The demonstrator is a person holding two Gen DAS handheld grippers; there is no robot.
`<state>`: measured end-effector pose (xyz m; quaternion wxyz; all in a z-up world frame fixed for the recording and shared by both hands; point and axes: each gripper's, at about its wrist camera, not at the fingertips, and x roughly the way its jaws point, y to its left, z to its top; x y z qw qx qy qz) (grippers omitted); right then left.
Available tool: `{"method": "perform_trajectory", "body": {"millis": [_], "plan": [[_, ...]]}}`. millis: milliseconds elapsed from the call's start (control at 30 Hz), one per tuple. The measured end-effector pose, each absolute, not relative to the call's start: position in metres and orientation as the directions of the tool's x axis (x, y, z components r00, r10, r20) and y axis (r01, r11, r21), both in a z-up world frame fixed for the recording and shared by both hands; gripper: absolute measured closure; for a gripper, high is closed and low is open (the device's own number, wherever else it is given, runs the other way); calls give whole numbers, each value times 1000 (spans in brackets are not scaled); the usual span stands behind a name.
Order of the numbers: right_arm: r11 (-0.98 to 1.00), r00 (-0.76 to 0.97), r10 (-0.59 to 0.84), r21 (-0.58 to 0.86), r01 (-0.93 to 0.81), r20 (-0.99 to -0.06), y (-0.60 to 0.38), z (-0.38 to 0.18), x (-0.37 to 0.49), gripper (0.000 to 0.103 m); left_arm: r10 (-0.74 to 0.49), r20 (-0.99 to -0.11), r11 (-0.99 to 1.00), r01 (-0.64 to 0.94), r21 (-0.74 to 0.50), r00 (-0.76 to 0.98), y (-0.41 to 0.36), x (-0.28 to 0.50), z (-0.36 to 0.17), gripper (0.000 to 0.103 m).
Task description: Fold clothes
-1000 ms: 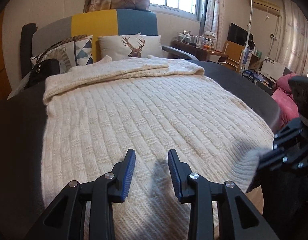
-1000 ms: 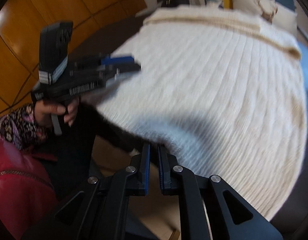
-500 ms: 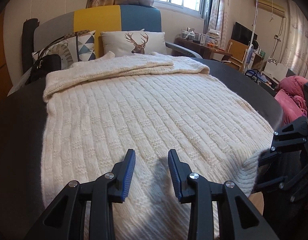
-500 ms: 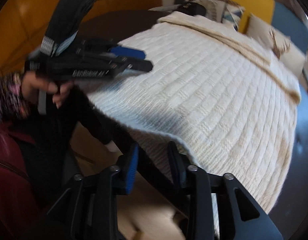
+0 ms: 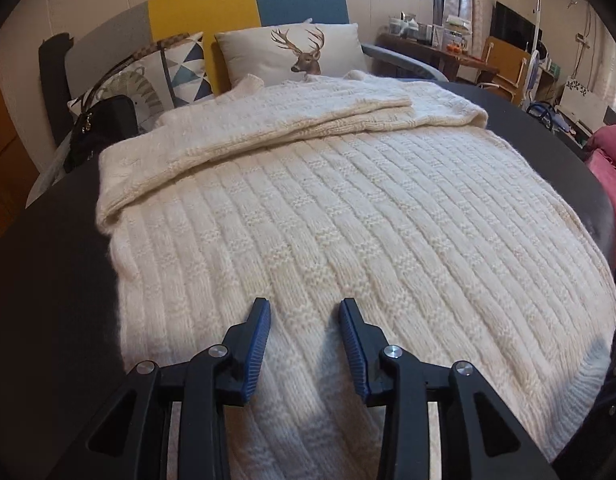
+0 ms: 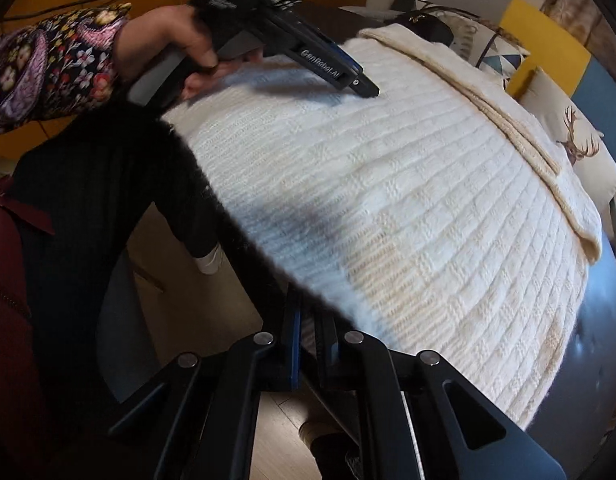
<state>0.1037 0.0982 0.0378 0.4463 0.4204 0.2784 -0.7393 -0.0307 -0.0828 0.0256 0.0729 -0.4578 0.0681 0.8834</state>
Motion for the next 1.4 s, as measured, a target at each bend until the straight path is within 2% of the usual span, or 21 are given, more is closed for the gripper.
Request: {"method": "perform_trajectory", "body": {"millis": [67, 100, 200, 333, 533, 600, 667, 700, 833, 1000, 1100, 1167, 1267, 1400], "plan": [[-445, -240, -455, -14, 895, -858, 98, 41, 103, 93, 52, -827, -976, -204, 77, -560, -78, -33, 25, 66], [-440, -240, -467, -12, 898, -851, 97, 42, 105, 88, 49, -827, -974, -211, 85, -560, -77, -34, 25, 66], [-396, -295, -461, -104, 913, -837, 76, 36, 120, 76, 58, -830, -972, -220, 79, -555, -78, -35, 25, 66], [-315, -375, -468, -246, 917, -800, 47, 32, 137, 76, 86, -842, -976, -215, 37, -533, -83, -38, 26, 66], [-243, -448, -469, -377, 894, -761, 12, 21, 148, 76, 64, -845, -967, -242, 79, -530, -77, -40, 25, 65], [-267, -420, -478, -327, 906, -772, 11, 22, 142, 78, 78, -845, -969, -239, 61, -530, -80, -40, 25, 65], [-300, -385, -489, -263, 917, -783, 12, 25, 135, 95, 89, -845, -970, -238, 46, -528, -82, -41, 25, 65], [-315, -373, -493, -239, 919, -786, 14, 26, 132, 99, 88, -847, -969, -244, 50, -524, -82, -41, 25, 65], [-304, -257, -532, -101, 947, -807, 24, 28, 126, 100, 66, -860, -957, -277, 89, -505, -77, -46, 26, 64], [-248, -151, -529, -19, 969, -835, 35, 21, 133, 103, 45, -860, -951, -286, 119, -509, -74, -53, 25, 59], [-230, -197, -484, -93, 969, -853, 36, 7, 146, 103, 27, -856, -939, -306, 155, -517, -72, -50, 25, 57], [-236, -182, -525, -63, 970, -831, 38, 13, 148, 103, 14, -852, -930, -320, 181, -523, -70, -47, 26, 57], [-297, -247, -544, -92, 950, -802, 35, 22, 140, 91, -5, -847, -914, -341, 219, -532, -68, -43, 26, 57], [-322, -211, -578, -17, 947, -788, 27, 28, 125, 91, -29, -838, -890, -368, 270, -545, -66, -38, 27, 57]]}}
